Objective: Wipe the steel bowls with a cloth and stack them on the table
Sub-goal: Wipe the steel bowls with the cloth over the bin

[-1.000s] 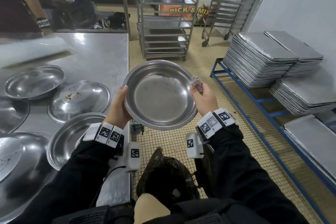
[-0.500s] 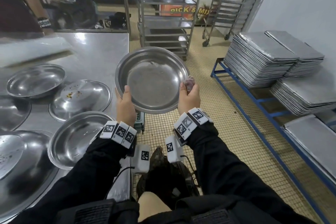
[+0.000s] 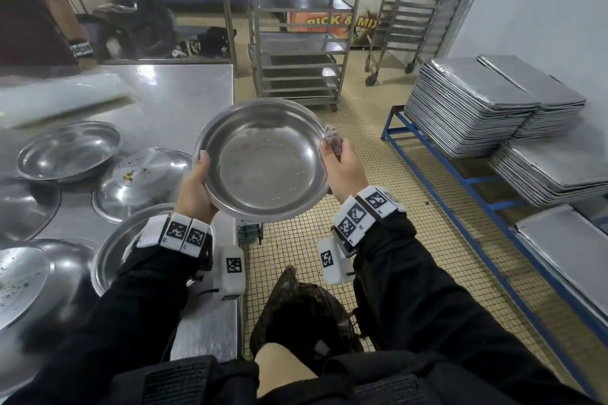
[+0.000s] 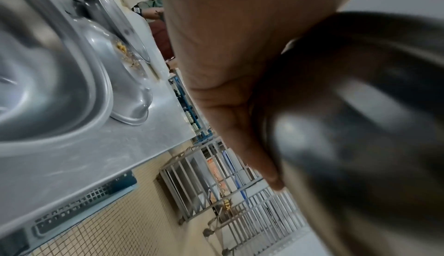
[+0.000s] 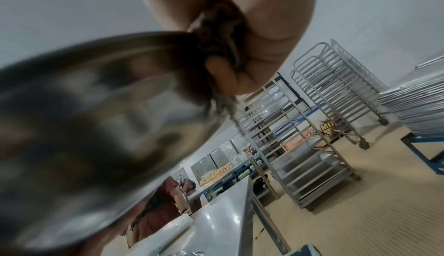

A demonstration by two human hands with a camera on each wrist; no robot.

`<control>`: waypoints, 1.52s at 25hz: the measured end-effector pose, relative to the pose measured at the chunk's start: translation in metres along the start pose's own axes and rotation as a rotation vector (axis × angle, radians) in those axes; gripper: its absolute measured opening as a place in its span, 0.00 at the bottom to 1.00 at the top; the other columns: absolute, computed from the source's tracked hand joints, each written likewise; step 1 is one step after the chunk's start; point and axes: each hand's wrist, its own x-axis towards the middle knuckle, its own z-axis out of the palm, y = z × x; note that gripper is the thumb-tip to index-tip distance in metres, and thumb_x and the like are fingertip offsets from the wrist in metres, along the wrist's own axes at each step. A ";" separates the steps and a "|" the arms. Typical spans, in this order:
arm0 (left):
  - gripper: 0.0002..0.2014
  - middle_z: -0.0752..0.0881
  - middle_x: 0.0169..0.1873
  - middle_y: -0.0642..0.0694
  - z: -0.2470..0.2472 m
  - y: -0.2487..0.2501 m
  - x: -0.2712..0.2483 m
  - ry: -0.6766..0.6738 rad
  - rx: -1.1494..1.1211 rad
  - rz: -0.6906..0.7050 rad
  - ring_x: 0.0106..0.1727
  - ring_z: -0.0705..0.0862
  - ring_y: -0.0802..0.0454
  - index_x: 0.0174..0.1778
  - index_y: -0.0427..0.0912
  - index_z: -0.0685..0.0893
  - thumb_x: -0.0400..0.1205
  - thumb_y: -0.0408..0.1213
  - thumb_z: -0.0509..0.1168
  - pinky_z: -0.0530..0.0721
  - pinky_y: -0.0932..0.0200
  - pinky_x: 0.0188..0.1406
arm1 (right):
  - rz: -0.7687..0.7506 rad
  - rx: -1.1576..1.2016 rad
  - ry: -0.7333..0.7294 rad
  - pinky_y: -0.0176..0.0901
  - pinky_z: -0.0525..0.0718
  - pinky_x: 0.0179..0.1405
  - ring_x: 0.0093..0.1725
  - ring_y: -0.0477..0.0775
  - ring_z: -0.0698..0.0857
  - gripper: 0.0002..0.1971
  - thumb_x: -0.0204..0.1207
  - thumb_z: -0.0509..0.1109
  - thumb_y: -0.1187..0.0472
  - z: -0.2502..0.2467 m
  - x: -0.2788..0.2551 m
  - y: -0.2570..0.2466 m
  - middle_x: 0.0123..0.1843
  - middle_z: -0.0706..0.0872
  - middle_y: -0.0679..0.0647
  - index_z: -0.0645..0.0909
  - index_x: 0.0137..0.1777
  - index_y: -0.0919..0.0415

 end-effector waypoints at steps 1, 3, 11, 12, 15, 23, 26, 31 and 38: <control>0.20 0.92 0.38 0.51 0.003 -0.002 0.000 0.024 -0.016 0.002 0.41 0.91 0.55 0.59 0.43 0.81 0.90 0.49 0.47 0.87 0.60 0.34 | 0.029 0.069 0.028 0.36 0.79 0.38 0.42 0.45 0.82 0.16 0.83 0.58 0.48 0.006 -0.005 0.000 0.46 0.81 0.48 0.72 0.63 0.58; 0.20 0.92 0.41 0.48 0.013 -0.007 -0.003 0.048 -0.018 -0.029 0.40 0.91 0.54 0.58 0.47 0.81 0.89 0.53 0.47 0.87 0.58 0.35 | 0.082 0.186 0.101 0.36 0.81 0.41 0.42 0.43 0.80 0.17 0.83 0.58 0.49 0.021 -0.014 0.002 0.49 0.80 0.48 0.69 0.66 0.58; 0.31 0.87 0.62 0.44 0.002 -0.002 -0.002 -0.148 0.074 0.016 0.62 0.86 0.42 0.70 0.48 0.77 0.84 0.64 0.42 0.87 0.41 0.52 | 0.114 0.180 0.103 0.36 0.80 0.40 0.46 0.46 0.82 0.11 0.83 0.61 0.51 -0.002 -0.008 0.000 0.48 0.81 0.48 0.74 0.60 0.55; 0.33 0.87 0.61 0.44 0.000 0.003 0.000 -0.143 0.043 0.002 0.62 0.86 0.42 0.68 0.48 0.79 0.83 0.65 0.41 0.87 0.41 0.52 | 0.092 0.126 0.046 0.34 0.77 0.38 0.45 0.45 0.82 0.13 0.82 0.61 0.49 -0.010 -0.002 -0.005 0.48 0.82 0.48 0.75 0.60 0.55; 0.26 0.91 0.51 0.48 0.001 0.014 0.006 -0.091 0.040 0.029 0.56 0.89 0.48 0.61 0.47 0.84 0.87 0.57 0.45 0.86 0.47 0.51 | 0.001 -0.007 -0.048 0.36 0.77 0.40 0.45 0.47 0.83 0.15 0.82 0.60 0.45 -0.018 0.013 -0.014 0.49 0.84 0.49 0.77 0.60 0.54; 0.48 0.77 0.72 0.40 0.023 -0.009 0.010 0.096 0.210 0.022 0.66 0.82 0.44 0.80 0.48 0.63 0.71 0.79 0.50 0.84 0.43 0.63 | 0.122 0.314 0.204 0.28 0.73 0.37 0.46 0.43 0.79 0.18 0.84 0.59 0.52 0.021 -0.003 -0.003 0.54 0.78 0.47 0.68 0.71 0.57; 0.39 0.82 0.64 0.40 0.035 -0.015 0.008 0.005 0.306 0.049 0.61 0.84 0.41 0.76 0.47 0.66 0.78 0.72 0.47 0.84 0.37 0.62 | 0.171 0.411 0.286 0.26 0.74 0.36 0.48 0.46 0.80 0.18 0.84 0.61 0.55 0.026 -0.006 0.001 0.54 0.79 0.48 0.67 0.71 0.58; 0.35 0.81 0.67 0.42 0.023 -0.008 0.008 -0.178 0.195 0.142 0.59 0.87 0.44 0.78 0.48 0.63 0.80 0.67 0.44 0.89 0.42 0.49 | 0.170 0.313 0.253 0.42 0.81 0.50 0.52 0.51 0.83 0.13 0.82 0.62 0.54 -0.003 0.005 0.004 0.54 0.82 0.52 0.75 0.64 0.58; 0.27 0.83 0.62 0.39 0.003 0.014 0.020 -0.378 0.137 0.007 0.63 0.81 0.37 0.75 0.39 0.73 0.86 0.54 0.51 0.83 0.36 0.57 | 0.079 0.125 0.039 0.55 0.86 0.54 0.49 0.59 0.87 0.04 0.81 0.64 0.51 -0.026 0.006 0.008 0.50 0.87 0.57 0.78 0.46 0.43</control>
